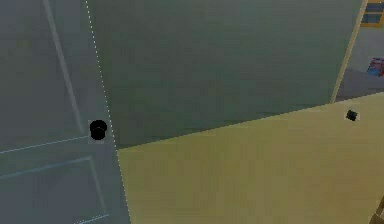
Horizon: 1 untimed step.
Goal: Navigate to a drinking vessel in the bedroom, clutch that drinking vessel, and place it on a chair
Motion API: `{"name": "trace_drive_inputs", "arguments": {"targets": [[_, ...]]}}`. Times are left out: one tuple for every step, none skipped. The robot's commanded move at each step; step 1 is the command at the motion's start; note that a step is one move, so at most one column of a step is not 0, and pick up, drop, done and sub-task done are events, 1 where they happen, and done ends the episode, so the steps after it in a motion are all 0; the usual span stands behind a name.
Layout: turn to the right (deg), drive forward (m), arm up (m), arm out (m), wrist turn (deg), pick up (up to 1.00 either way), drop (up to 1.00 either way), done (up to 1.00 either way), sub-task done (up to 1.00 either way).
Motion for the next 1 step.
{"name": "trace_drive_inputs", "arguments": {"targets": [[0.0, 0.00, 0.00, 0.00, 45.0, 0.00, 0.00, 0.00, 0.00]]}}
